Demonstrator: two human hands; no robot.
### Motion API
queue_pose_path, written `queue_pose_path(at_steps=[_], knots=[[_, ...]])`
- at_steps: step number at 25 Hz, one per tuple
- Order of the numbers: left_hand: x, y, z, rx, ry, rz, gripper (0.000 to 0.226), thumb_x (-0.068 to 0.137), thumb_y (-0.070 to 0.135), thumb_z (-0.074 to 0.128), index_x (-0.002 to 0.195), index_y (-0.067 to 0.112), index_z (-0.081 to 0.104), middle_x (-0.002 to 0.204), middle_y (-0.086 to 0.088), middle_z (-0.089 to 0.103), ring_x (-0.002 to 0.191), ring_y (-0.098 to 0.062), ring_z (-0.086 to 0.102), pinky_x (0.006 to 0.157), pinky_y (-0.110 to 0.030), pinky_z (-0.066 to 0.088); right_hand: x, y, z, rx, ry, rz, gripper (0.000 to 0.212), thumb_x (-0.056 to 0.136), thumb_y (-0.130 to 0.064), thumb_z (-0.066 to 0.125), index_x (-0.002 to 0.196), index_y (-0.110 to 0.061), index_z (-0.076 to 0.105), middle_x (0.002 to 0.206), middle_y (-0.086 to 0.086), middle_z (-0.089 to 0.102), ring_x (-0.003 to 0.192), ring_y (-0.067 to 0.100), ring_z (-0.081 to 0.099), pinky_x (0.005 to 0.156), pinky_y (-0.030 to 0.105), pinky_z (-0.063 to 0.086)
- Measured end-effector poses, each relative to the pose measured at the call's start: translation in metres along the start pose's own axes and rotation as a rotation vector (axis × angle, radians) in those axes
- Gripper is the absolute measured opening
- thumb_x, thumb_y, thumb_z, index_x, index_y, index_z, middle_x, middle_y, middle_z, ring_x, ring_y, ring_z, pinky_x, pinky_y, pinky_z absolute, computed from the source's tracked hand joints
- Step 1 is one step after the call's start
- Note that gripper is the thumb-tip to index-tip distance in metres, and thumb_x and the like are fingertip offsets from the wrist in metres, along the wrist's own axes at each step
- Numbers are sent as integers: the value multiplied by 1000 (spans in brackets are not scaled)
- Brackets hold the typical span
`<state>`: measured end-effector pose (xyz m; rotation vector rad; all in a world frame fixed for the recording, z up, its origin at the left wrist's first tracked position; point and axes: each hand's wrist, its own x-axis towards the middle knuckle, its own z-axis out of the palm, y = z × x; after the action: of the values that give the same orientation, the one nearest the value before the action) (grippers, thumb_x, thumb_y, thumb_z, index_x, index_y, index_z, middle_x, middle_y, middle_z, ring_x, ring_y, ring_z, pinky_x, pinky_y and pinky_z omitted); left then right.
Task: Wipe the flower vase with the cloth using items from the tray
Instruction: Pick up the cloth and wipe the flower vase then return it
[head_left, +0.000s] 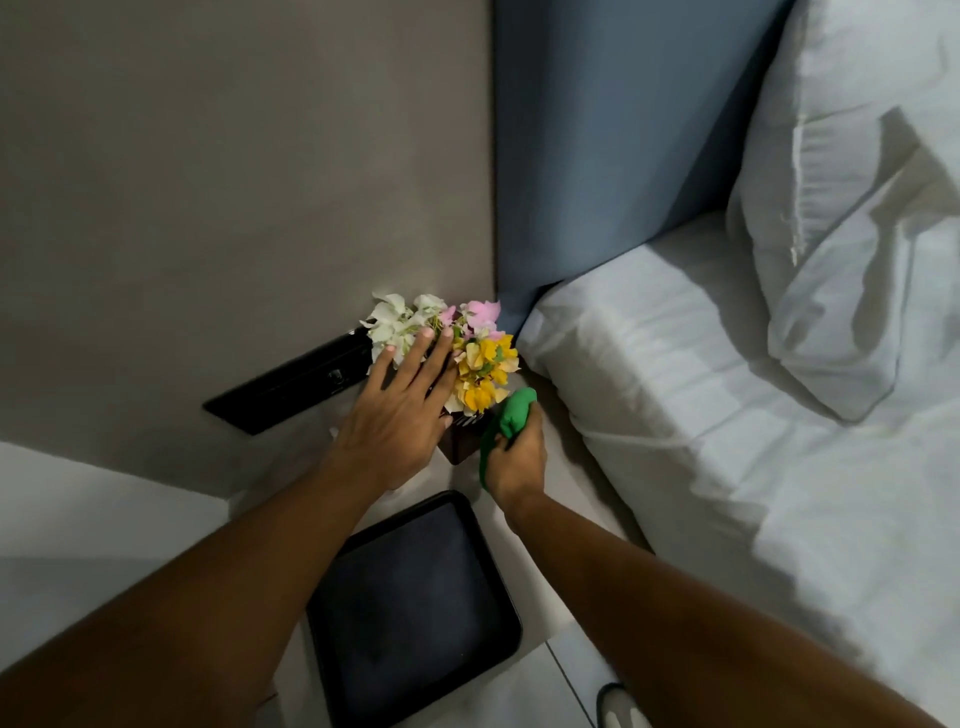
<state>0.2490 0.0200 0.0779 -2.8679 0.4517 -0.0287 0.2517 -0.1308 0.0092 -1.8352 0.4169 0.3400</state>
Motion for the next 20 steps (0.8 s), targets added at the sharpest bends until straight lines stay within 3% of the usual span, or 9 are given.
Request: queue_pose_path(at_steps=[4, 6, 9, 11, 13, 14, 17, 19, 20], knots=[[0, -1, 4, -2, -24, 16, 64, 93, 39, 42, 146, 5, 25, 160, -19, 6, 147, -38, 2, 114, -59, 21, 3, 0, 10, -40, -44, 33, 75, 95, 5, 47, 157, -8, 7, 163, 18, 16, 146, 33, 27, 122, 42, 25], [1, -2, 5, -1, -35, 20, 66, 93, 40, 42, 146, 5, 23, 160, -19, 6, 148, -38, 1, 115, -58, 19, 5, 0, 16, 1, -56, 58, 81, 93, 7, 48, 157, -10, 1, 162, 16, 18, 143, 32, 32, 120, 40, 28], [3, -1, 6, 3, -49, 23, 70, 92, 41, 43, 147, 4, 20, 160, -19, 7, 148, -36, 0, 116, -57, 18, -1, -2, 30, 46, -126, 33, 81, 96, 4, 46, 157, -13, -4, 157, 16, 30, 129, 25, 46, 108, 24, 43], [4, 0, 6, -3, -50, 26, 71, 93, 40, 43, 148, 2, 16, 160, -20, 9, 148, -35, 0, 116, -56, 19, -7, 6, 38, -38, -149, -29, 82, 98, -1, 47, 157, -13, -8, 162, 15, 22, 142, 29, 37, 118, 36, 34], [4, -1, 6, -14, -42, 33, 72, 94, 39, 42, 148, 1, 13, 159, -21, 10, 148, -35, 0, 115, -55, 18, -18, 22, 47, -34, -187, -141, 72, 101, -7, 46, 158, -12, 2, 163, 16, 23, 147, 31, 31, 121, 46, 27], [4, -2, 6, -16, -40, 40, 71, 95, 39, 41, 148, 1, 12, 159, -22, 10, 148, -35, -1, 116, -55, 18, -25, 28, 51, -3, -190, -180, 62, 103, -17, 47, 157, -12, 15, 159, 18, 33, 145, 31, 36, 120, 46, 30], [4, -3, 7, -26, -55, 52, 70, 97, 39, 36, 149, 2, 6, 160, -21, 3, 148, -35, -7, 117, -54, 15, -41, 27, 63, 229, -89, -138, 59, 100, -50, 43, 144, -11, 45, 142, 20, 56, 130, 30, 55, 102, 35, 53], [4, -4, 8, -45, -70, 55, 71, 96, 39, 37, 149, 3, 5, 161, -20, 1, 147, -35, -9, 117, -53, 14, -41, 20, 67, 355, -47, -106, 55, 102, -49, 40, 142, -12, 48, 142, 20, 55, 125, 27, 59, 87, 29, 60], [4, -4, 8, -62, -75, 54, 72, 96, 38, 39, 149, 4, 5, 161, -20, 1, 147, -35, -10, 117, -53, 14, -38, 14, 66, 384, 2, -80, 53, 103, -47, 38, 142, -12, 47, 143, 20, 54, 124, 26, 59, 90, 30, 59]])
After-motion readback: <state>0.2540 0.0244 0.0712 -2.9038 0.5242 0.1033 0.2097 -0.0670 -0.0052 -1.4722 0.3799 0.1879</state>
